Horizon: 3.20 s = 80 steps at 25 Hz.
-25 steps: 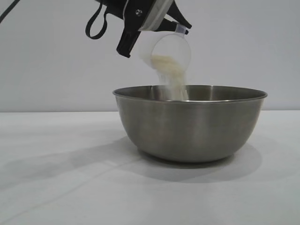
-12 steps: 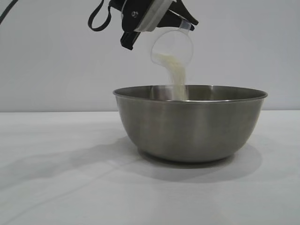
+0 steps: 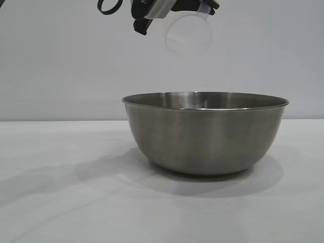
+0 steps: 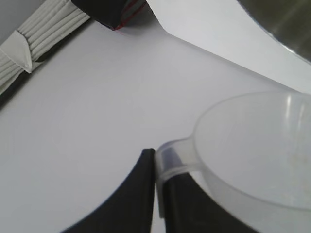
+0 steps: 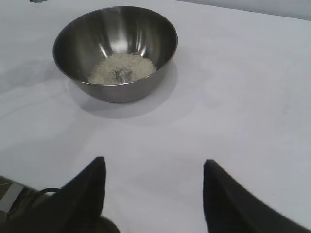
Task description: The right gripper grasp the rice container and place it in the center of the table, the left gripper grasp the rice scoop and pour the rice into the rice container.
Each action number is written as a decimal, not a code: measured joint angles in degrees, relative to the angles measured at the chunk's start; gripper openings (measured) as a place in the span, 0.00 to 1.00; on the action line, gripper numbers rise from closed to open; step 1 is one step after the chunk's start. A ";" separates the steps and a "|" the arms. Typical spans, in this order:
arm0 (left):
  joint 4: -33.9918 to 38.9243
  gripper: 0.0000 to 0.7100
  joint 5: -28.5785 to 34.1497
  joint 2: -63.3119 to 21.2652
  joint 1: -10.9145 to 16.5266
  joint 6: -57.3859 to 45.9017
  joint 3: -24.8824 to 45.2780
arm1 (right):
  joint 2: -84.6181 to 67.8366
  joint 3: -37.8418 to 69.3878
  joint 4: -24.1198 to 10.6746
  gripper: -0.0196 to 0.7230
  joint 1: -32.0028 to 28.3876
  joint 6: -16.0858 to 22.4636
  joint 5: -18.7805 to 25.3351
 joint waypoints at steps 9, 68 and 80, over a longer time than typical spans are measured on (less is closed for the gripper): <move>-5.22 0.00 0.51 2.16 0.00 -42.68 -0.09 | 0.00 0.00 0.00 0.53 0.00 0.00 0.00; -47.55 0.31 -33.66 7.75 23.85 -87.76 45.79 | 0.00 0.00 -0.19 0.53 0.00 0.17 0.00; -55.92 0.31 -34.81 5.96 42.81 -87.63 53.26 | 0.00 0.00 -0.19 0.53 0.00 0.26 0.00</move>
